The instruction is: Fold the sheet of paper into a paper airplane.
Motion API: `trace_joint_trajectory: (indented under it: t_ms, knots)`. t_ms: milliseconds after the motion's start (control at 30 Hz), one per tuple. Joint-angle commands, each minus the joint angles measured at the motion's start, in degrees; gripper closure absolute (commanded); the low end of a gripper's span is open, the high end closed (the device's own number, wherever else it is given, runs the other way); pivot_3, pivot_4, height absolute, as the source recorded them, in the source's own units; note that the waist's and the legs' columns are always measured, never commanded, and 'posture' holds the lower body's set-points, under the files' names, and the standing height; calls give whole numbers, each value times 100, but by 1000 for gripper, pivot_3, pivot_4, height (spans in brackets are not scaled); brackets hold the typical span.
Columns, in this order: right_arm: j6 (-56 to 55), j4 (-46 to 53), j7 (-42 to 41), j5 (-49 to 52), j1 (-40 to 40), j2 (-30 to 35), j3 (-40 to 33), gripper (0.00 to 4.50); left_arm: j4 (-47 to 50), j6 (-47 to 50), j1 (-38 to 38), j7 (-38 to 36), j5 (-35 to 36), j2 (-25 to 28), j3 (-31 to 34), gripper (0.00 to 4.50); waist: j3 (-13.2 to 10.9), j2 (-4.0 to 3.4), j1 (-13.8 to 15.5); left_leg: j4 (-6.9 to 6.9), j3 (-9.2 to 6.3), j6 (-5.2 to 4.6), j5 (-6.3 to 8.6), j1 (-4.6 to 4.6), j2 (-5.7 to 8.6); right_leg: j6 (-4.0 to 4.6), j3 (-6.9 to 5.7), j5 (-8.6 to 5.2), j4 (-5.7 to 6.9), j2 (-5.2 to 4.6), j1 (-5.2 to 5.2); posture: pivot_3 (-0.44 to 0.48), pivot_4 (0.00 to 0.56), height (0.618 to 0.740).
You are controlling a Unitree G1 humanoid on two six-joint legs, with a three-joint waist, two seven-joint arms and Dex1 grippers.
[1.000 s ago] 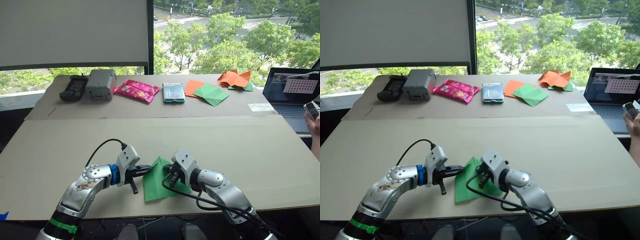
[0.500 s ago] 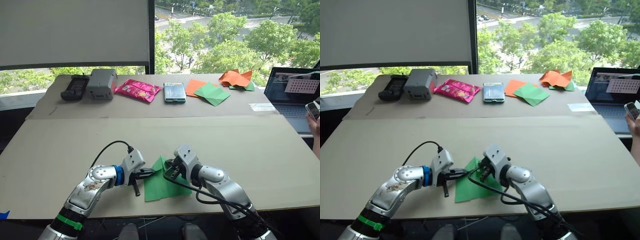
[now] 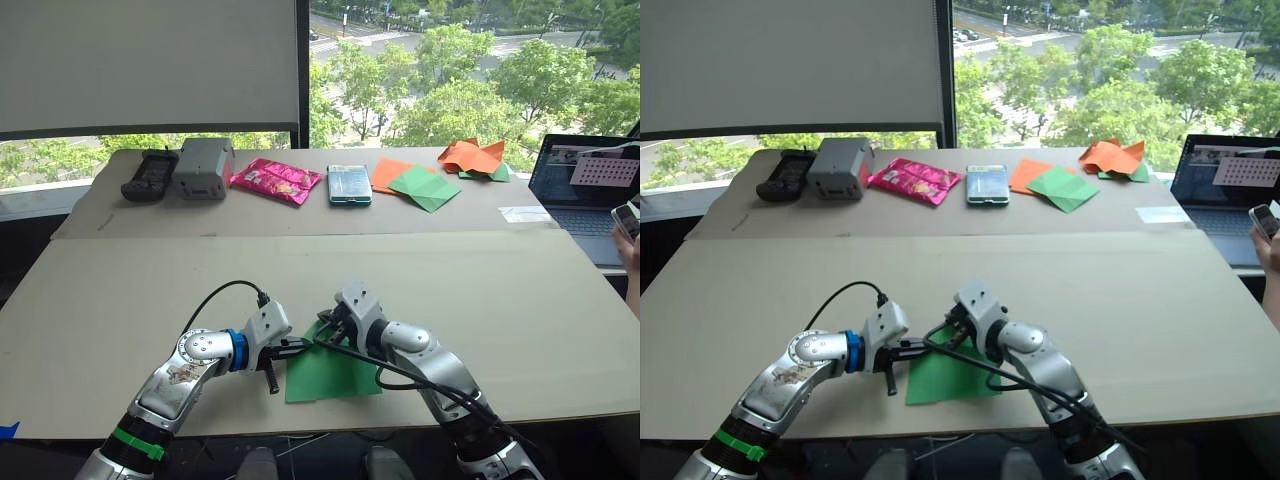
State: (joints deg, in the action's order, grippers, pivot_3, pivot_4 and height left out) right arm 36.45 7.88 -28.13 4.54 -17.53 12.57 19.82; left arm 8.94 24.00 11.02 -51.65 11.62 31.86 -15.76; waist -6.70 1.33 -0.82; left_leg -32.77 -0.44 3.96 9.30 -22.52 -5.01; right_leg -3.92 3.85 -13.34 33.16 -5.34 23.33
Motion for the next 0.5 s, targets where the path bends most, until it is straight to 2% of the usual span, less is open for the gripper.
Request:
trace_joint_trajectory:
  t_ms: [33,267,433,500]
  knots:
    - [-117,6,-19,-81,-97,27,32,4500,-35,36,-27,-47,-82,54,-73,4461,1,-2,-1,0,0,0,0,1,0,0,0,0,0,1,-1,0,150,718]
    - [65,-156,33,-177,-97,-2,50,4500,-22,0,-40,-105,-81,95,-41,4461,6,-9,-5,0,0,0,0,3,0,0,0,0,1,2,-2,0,150,718]
    - [120,-185,34,-193,-107,-6,80,4500,186,303,-6,-257,234,204,213,3041,6,-10,-13,0,0,0,0,4,-1,0,0,0,1,2,-2,0,150,718]
    - [127,-188,35,-191,-106,-10,84,4500,260,613,121,-285,564,205,473,2307,6,-10,-12,0,0,0,0,4,-1,0,0,0,1,2,-2,0,150,718]
